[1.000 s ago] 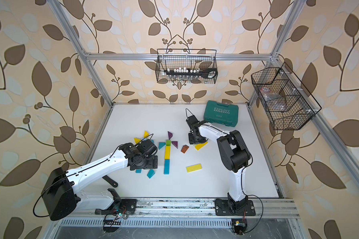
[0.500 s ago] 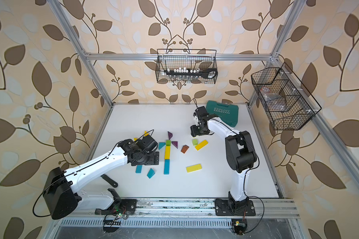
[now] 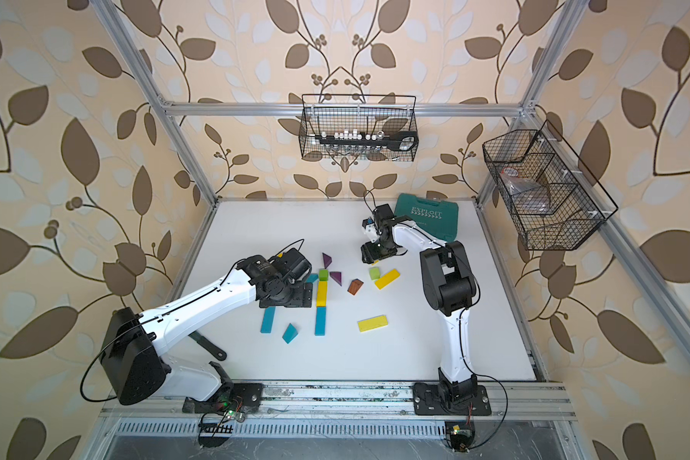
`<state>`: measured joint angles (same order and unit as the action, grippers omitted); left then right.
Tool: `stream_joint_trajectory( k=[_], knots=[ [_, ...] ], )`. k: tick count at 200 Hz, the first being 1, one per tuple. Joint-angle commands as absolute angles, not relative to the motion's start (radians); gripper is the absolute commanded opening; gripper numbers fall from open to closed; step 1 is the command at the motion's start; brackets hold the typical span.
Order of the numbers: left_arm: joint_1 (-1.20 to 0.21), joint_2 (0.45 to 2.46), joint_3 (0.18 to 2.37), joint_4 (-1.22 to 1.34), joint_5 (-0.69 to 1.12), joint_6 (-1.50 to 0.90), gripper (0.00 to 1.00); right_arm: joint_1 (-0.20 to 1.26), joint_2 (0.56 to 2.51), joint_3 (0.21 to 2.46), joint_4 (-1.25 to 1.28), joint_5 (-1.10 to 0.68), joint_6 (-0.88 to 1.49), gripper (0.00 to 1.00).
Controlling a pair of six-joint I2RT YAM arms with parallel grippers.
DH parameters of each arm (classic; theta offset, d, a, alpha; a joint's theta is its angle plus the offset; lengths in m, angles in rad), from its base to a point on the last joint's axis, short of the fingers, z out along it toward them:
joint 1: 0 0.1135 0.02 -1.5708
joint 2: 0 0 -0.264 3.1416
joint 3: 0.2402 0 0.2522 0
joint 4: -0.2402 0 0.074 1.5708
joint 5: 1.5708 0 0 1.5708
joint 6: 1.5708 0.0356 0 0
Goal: Assemble a small pinwheel with building blocks
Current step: Pick up the building block from the center of the board.
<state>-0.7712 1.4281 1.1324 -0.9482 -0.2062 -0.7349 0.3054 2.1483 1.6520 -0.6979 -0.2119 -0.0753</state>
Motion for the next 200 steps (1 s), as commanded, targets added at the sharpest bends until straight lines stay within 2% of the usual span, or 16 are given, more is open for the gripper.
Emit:
stream_joint_trajectory(
  k=[1, 72, 84, 95, 129, 143, 183, 200],
  knots=[
    [-0.761, 1.464, 1.172, -0.959, -0.207, -0.706, 0.99, 0.301, 2.181, 1.694, -0.71, -0.256, -0.098, 0.69],
    [-0.759, 1.517, 1.194, -0.951, -0.21, -0.678, 0.99, 0.299, 2.206, 1.7, -0.736, -0.222, -0.096, 0.63],
    [-0.759, 1.518, 1.192, -0.948, -0.209, -0.677, 0.99, 0.298, 2.195, 1.684, -0.727, -0.197, -0.08, 0.58],
    [-0.759, 1.517, 1.19, -0.943, -0.207, -0.674, 0.99, 0.298, 2.191, 1.678, -0.721, -0.194, -0.071, 0.56],
    [-0.758, 1.522, 1.205, -0.936, -0.21, -0.642, 0.99, 0.297, 2.192, 1.698, -0.721, -0.183, -0.02, 0.37],
    [-0.758, 1.526, 1.225, -0.933, -0.217, -0.617, 0.99, 0.296, 2.19, 1.709, -0.73, -0.166, 0.004, 0.26],
    [-0.762, 1.534, 1.308, -0.868, -0.222, -0.491, 0.99, 0.276, 2.113, 1.702, -0.726, -0.21, 0.111, 0.09],
    [-0.773, 1.534, 1.338, -0.799, -0.188, -0.366, 0.99, 0.261, 2.031, 1.647, -0.69, -0.293, 0.167, 0.07]
  ],
)
